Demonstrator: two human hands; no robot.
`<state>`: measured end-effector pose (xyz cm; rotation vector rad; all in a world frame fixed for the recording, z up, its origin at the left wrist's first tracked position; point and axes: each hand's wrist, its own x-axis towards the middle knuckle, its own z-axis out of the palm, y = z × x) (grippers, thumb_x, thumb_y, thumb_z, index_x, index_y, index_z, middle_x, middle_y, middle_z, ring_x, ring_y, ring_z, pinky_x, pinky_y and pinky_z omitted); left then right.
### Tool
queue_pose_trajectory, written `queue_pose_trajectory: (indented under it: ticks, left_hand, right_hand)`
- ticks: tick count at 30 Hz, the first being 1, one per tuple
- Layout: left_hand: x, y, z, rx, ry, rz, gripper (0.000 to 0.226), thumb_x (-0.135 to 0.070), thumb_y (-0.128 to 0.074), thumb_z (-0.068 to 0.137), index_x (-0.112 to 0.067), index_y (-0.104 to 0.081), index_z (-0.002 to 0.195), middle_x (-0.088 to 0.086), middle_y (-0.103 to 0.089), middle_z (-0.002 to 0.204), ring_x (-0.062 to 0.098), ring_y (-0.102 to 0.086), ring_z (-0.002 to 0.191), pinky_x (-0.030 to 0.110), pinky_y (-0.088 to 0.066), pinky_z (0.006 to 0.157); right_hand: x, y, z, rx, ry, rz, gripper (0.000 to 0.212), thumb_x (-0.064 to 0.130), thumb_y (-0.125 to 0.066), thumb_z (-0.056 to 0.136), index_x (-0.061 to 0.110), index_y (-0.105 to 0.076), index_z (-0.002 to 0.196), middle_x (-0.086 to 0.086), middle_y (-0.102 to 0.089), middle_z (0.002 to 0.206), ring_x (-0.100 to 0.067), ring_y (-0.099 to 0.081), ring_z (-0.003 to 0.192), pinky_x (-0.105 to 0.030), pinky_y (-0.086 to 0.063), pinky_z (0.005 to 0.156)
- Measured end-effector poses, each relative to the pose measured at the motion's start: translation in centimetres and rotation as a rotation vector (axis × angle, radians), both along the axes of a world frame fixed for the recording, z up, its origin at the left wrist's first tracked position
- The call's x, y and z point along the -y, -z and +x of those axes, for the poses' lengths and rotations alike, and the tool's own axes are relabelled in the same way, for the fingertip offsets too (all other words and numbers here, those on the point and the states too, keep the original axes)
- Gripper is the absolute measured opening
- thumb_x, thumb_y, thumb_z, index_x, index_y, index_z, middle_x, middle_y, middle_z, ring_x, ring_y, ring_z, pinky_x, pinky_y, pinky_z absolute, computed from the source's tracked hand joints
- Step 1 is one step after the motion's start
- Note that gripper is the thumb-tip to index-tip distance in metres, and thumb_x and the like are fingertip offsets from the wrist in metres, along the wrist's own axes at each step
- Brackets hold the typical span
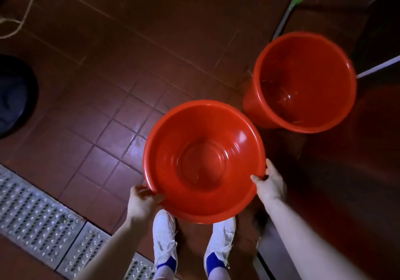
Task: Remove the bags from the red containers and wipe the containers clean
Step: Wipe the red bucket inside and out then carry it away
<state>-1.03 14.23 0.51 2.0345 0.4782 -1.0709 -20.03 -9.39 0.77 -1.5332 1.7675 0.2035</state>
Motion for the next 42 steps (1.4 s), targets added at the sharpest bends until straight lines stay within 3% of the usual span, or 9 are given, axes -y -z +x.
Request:
queue_pose_trajectory:
  ticks: [3, 7, 15, 21, 24, 27, 33, 37, 42]
  left_hand:
    - [0.5, 1.6, -0.2, -0.008, 0.078, 0.039, 0.048, 0.009, -0.073, 0.076, -0.006, -0.046, 0.113, 0.014, -0.063, 0.099, 0.022, -0.066, 0.081, 0.022, -0.053, 0.053]
    - [1.9, 2.4, -0.8, -0.024, 0.290, 0.203, 0.034, 0.004, -0.073, 0.072, -0.009, -0.051, 0.093, 0.017, -0.068, 0.087, 0.030, -0.068, 0.079, 0.048, -0.059, 0.073]
    - [2.5, 1.3, 0.1, -0.230, 0.795, 0.385, 0.021, -0.017, -0.063, 0.091, -0.004, -0.058, 0.107, 0.010, -0.063, 0.094, 0.026, -0.063, 0.084, 0.038, -0.053, 0.075]
    - [8.1, -1.3, 3.3, 0.137, 1.014, 0.613, 0.021, -0.025, -0.049, 0.092, -0.015, -0.063, 0.103, 0.010, -0.066, 0.090, 0.028, -0.063, 0.081, 0.033, -0.052, 0.070]
    - [14.2, -2.3, 3.5, 0.397, 1.001, 0.453, 0.022, -0.021, -0.046, 0.094, -0.012, -0.065, 0.099, 0.016, -0.067, 0.080, 0.035, -0.064, 0.077, 0.031, -0.040, 0.063]
    - [21.0, -1.9, 3.1, 0.518, 0.954, 0.183, 0.017, -0.020, -0.059, 0.090, -0.016, -0.067, 0.104, 0.016, -0.072, 0.092, 0.036, -0.067, 0.091, 0.033, -0.043, 0.068]
    - [32.7, 1.2, -0.4, 0.231, 0.760, -0.166, 0.046, -0.031, -0.077, 0.076, -0.022, -0.058, 0.117, 0.001, -0.071, 0.105, 0.023, -0.066, 0.101, 0.041, -0.052, 0.093]
    - [36.6, 3.2, -2.9, 0.047, 0.560, -0.381, 0.071, 0.002, -0.075, 0.075, -0.018, -0.046, 0.137, 0.006, -0.068, 0.103, 0.018, -0.068, 0.088, 0.026, -0.058, 0.078]
    - [37.7, 4.0, -3.9, -0.021, 0.364, -0.426, 0.074, 0.020, -0.057, 0.079, -0.019, -0.039, 0.140, 0.025, -0.060, 0.104, 0.036, -0.061, 0.086, 0.048, -0.050, 0.088]
  right_hand:
    - [0.8, 2.3, -0.6, -0.015, -0.002, -0.007, 0.064, 0.012, -0.073, 0.083, 0.029, -0.048, 0.140, -0.006, -0.064, 0.127, -0.031, -0.062, 0.112, -0.037, -0.047, 0.094]
    - [1.0, 3.7, -1.9, -0.056, -0.002, 0.023, 0.068, 0.013, -0.071, 0.085, 0.030, -0.042, 0.144, -0.008, -0.061, 0.133, -0.033, -0.060, 0.116, -0.038, -0.047, 0.096]
    - [3.2, 2.6, -4.0, -0.049, -0.094, 0.151, 0.065, 0.024, -0.066, 0.091, 0.024, -0.036, 0.148, -0.004, -0.058, 0.136, -0.028, -0.053, 0.126, -0.036, -0.039, 0.103]
    - [10.1, 0.7, -4.1, 0.136, 0.323, 0.151, 0.050, 0.025, -0.063, 0.093, 0.015, -0.047, 0.139, -0.014, -0.061, 0.127, -0.033, -0.062, 0.110, -0.047, -0.052, 0.092]
    - [14.3, 0.2, -4.0, 0.258, 0.569, 0.187, 0.049, 0.028, -0.062, 0.094, 0.016, -0.045, 0.139, -0.016, -0.059, 0.127, -0.035, -0.062, 0.107, -0.046, -0.054, 0.076]
    - [17.9, 0.8, -4.0, 0.289, 0.678, 0.229, 0.046, 0.029, -0.060, 0.095, 0.010, -0.047, 0.135, -0.017, -0.055, 0.131, -0.037, -0.059, 0.114, -0.049, -0.054, 0.081]
    - [22.0, 3.6, -3.9, 0.250, 0.766, 0.228, 0.044, 0.028, -0.064, 0.093, 0.005, -0.053, 0.130, -0.021, -0.056, 0.131, -0.037, -0.062, 0.109, -0.051, -0.058, 0.081]
    - [23.0, 5.2, -4.1, 0.368, 0.840, 0.231, 0.037, 0.018, -0.064, 0.093, 0.007, -0.056, 0.127, -0.020, -0.058, 0.126, -0.036, -0.063, 0.105, -0.047, -0.057, 0.075]
    - [23.8, 5.6, -4.9, 0.538, 0.959, 0.206, 0.042, -0.003, -0.063, 0.089, 0.012, -0.052, 0.126, -0.017, -0.062, 0.111, -0.028, -0.065, 0.083, -0.041, -0.058, 0.057]
